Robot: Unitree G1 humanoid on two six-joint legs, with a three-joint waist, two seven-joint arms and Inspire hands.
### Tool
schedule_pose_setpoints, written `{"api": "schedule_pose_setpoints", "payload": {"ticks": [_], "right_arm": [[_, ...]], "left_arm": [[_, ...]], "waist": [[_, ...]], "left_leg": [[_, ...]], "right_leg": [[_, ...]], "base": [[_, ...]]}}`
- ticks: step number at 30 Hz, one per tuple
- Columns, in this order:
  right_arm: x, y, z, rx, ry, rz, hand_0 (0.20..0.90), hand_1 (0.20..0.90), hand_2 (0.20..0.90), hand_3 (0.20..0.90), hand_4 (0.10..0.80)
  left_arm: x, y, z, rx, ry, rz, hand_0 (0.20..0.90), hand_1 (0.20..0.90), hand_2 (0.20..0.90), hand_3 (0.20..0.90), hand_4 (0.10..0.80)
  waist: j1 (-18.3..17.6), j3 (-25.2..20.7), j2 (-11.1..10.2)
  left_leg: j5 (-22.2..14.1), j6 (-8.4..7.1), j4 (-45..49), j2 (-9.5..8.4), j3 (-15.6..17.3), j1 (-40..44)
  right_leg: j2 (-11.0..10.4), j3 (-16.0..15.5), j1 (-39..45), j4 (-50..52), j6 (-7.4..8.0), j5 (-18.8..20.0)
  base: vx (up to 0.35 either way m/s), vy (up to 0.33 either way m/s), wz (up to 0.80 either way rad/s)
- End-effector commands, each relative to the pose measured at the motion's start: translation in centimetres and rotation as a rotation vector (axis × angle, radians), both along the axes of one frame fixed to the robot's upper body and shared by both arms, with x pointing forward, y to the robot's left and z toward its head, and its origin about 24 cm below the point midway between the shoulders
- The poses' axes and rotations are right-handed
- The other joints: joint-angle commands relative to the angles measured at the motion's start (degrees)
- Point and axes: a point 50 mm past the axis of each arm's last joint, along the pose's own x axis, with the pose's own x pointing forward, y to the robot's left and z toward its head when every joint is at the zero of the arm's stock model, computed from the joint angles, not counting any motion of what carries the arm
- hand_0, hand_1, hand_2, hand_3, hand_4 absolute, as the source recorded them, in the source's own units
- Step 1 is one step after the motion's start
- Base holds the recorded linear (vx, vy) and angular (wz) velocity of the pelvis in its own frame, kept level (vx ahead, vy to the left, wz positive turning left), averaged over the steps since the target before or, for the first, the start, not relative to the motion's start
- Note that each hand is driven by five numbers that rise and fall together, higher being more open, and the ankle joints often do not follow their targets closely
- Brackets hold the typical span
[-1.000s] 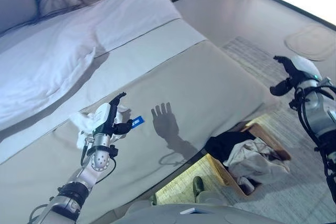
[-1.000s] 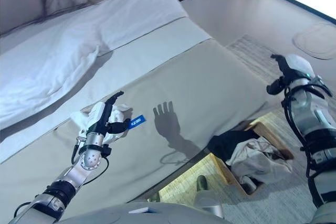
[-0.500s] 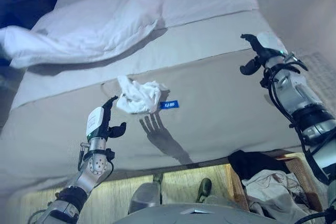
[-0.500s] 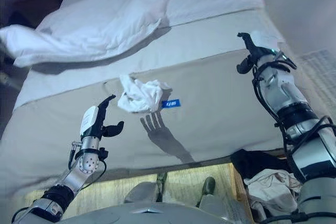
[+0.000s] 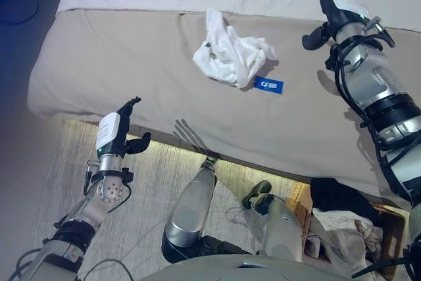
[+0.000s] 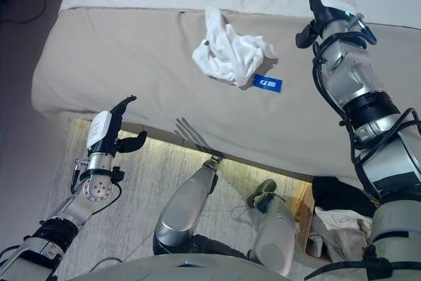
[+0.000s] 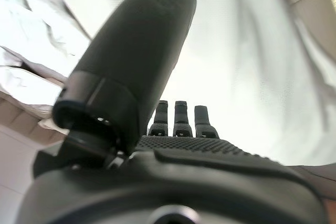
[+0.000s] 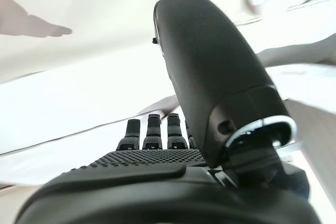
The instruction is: Pick up the clothes from the bed and place them into the basket
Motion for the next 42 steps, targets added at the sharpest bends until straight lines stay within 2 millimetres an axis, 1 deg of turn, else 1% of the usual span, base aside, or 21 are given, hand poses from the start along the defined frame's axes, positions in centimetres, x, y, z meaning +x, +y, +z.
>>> {"api": "schedule_pose_setpoints", "payload": {"ticks": [1, 3, 6, 8, 10, 15, 21, 25, 29, 34, 36, 37, 38, 39, 42], "right_arm": [[-1.2, 3.2, 6.4, -0.093, -0.213, 0.083, 0.900, 0.900, 0.900, 0.900, 0.800], [-1.1, 3.7, 6.3, -0.089, -0.209, 0.093, 0.900, 0.900, 0.900, 0.900, 0.800], [-0.7, 4.4, 5.8, -0.069, -0.185, 0.100, 0.900, 0.900, 0.900, 0.900, 0.800], [-0.4, 4.5, 5.6, -0.031, -0.170, 0.099, 0.900, 0.900, 0.900, 0.900, 0.800], [-0.2, 4.4, 5.3, -0.017, -0.151, 0.095, 0.900, 0.900, 0.900, 0.900, 0.800], [0.5, 4.7, 4.6, 0.004, -0.105, 0.102, 0.900, 0.900, 0.900, 0.900, 0.800], [0.9, 5.4, 4.2, 0.016, -0.063, 0.115, 0.900, 0.900, 0.900, 0.900, 0.800], [1.2, 5.7, 3.8, 0.059, -0.042, 0.115, 0.900, 0.900, 0.900, 0.900, 0.800], [1.5, 5.3, 3.8, 0.082, -0.042, 0.081, 0.900, 0.900, 0.900, 0.900, 0.800], [1.6, 4.1, 4.0, 0.096, -0.043, 0.023, 0.900, 0.900, 0.900, 0.900, 0.800], [1.6, 3.2, 4.3, 0.092, -0.035, -0.013, 0.900, 0.900, 0.900, 0.900, 0.800], [1.7, 2.5, 4.3, 0.097, -0.016, -0.035, 0.818, 0.818, 0.818, 0.804, 0.704], [1.7, 2.3, 4.3, 0.096, -0.011, -0.039, 0.594, 0.594, 0.594, 0.543, 0.443], [1.7, 2.2, 4.3, 0.093, -0.008, -0.033, 0.300, 0.300, 0.300, 0.200, 0.100], [1.7, 2.0, 4.2, 0.075, -0.002, -0.024, 0.300, 0.300, 0.300, 0.200, 0.100]], "left_arm": [[-0.1, -0.2, 3.3, -0.033, -0.178, -0.035, 0.900, 0.900, 0.900, 0.900, 0.800], [-0.2, -0.5, 3.3, -0.041, -0.183, -0.042, 0.900, 0.900, 0.900, 0.900, 0.800], [-0.4, -0.9, 2.7, -0.052, -0.172, -0.035, 0.900, 0.900, 0.900, 0.900, 0.800], [-0.2, -1.1, 3.0, -0.056, -0.179, -0.041, 0.900, 0.900, 0.900, 0.900, 0.800], [-0.2, -1.2, 3.2, -0.056, -0.183, -0.053, 0.900, 0.900, 0.900, 0.900, 0.800], [-0.4, -1.4, 3.2, -0.064, -0.190, -0.065, 0.900, 0.900, 0.900, 0.900, 0.800], [-0.4, -1.8, 4.2, -0.080, -0.245, -0.085, 0.900, 0.900, 0.900, 0.900, 0.800], [-0.3, -2.6, 5.2, -0.070, -0.298, -0.122, 0.900, 0.900, 0.900, 0.900, 0.800], [-0.1, -3.1, 5.8, -0.081, -0.336, -0.137, 0.900, 0.900, 0.900, 0.900, 0.800], [-0.3, -3.4, 6.4, -0.084, -0.362, -0.153, 0.900, 0.900, 0.900, 0.900, 0.800], [-0.5, -3.5, 6.7, -0.088, -0.380, -0.163, 0.900, 0.900, 0.900, 0.900, 0.800], [-0.7, -3.6, 6.9, -0.090, -0.390, -0.173, 0.900, 0.900, 0.900, 0.900, 0.800], [-0.8, -3.7, 6.9, -0.091, -0.392, -0.177, 0.900, 0.900, 0.900, 0.900, 0.800], [-0.8, -3.7, 7.0, -0.093, -0.394, -0.179, 0.900, 0.900, 0.900, 0.900, 0.800], [-0.8, -3.7, 7.1, -0.085, -0.396, -0.185, 0.900, 0.900, 0.900, 0.900, 0.800]], "waist": [[-0.55, -2.24, -0.15], [-0.31, -2.24, 0.09], [0.27, -2.24, 0.55], [0.88, -2.24, 0.66], [1.36, -2.24, 0.62], [2.53, -2.24, 0.58], [3.54, -2.24, 0.25], [4.15, -2.24, 0.35], [4.50, -2.24, 1.03], [4.86, -2.24, 1.76], [5.08, -2.24, 2.26], [5.20, -2.24, 2.55], [5.20, -2.24, 2.62], [5.17, -2.24, 2.58], [4.94, -2.24, 2.19]], "left_leg": [[-8.96, 3.45, 11.55, -2.06, 3.14, -5.24], [-9.72, 3.71, 13.64, -2.58, 3.59, -7.16], [-10.71, 3.84, 16.95, -3.00, 3.85, -9.67], [-10.94, 4.32, 17.97, -3.58, 3.49, -11.02], [-11.02, 4.48, 18.47, -3.83, 3.27, -12.20], [-10.72, 4.51, 18.94, -3.98, 2.51, -13.82], [-10.96, 4.85, 20.25, -4.06, 1.85, -16.62], [-11.55, 5.18, 22.29, -4.24, 1.66, -19.15], [-12.13, 5.53, 24.40, -4.50, 1.89, -21.92], [-12.79, 5.88, 26.76, -4.96, 2.68, -25.13], [-13.13, 6.29, 28.23, -5.22, 3.13, -27.25], [-13.41, 6.61, 29.25, -5.16, 3.34, -28.74], [-13.60, 6.74, 29.82, -5.18, 3.30, -29.40], [-13.79, 6.84, 30.40, -5.19, 3.26, -29.97], [-14.27, 6.94, 31.30, -5.05, 3.28, -30.55]], "right_leg": [[4.80, -0.07, -2.22, 6.49, -4.10, -1.56], [4.60, -0.56, -3.67, 8.37, -4.54, -2.31], [4.11, -1.02, -5.31, 11.60, -5.23, -3.63], [3.67, -0.84, -6.78, 13.10, -5.04, -3.90], [3.53, -1.06, -7.77, 13.75, -5.00, -4.09], [3.57, -1.91, -8.63, 14.54, -5.20, -4.29], [3.52, -2.78, -11.06, 15.86, -5.20, -4.41], [3.47, -3.43, -13.24, 17.77, -5.62, -5.04], [3.63, -3.63, -15.85, 20.02, -6.09, -5.94], [3.59, -3.88, -18.90, 22.22, -6.35, -6.57], [3.39, -3.90, -21.28, 23.68, -6.23, -6.64], [3.29, -3.81, -23.05, 24.65, -6.28, -6.78], [3.24, -3.60, -23.90, 25.16, -6.22, -6.78], [3.23, -3.44, -24.56, 25.56, -6.16, -6.77], [3.47, -3.32, -24.97, 25.91, -6.15, -6.87]], "base": [[-0.033, 0.040, 0.16], [-0.012, 0.048, 0.15], [0.025, 0.074, 0.08], [0.012, 0.024, 0.02], [0.001, 0.016, 0.08], [0.005, 0.045, 0.15], [-0.018, 0.047, 0.06], [-0.011, 0.039, 0.06], [-0.006, 0.054, 0.12], [0.000, 0.006, 0.02], [-0.023, -0.015, 0.11], [-0.030, -0.034, 0.17], [-0.031, -0.042, 0.20], [-0.015, -0.037, 0.18], [0.012, -0.034, 0.11]]}}
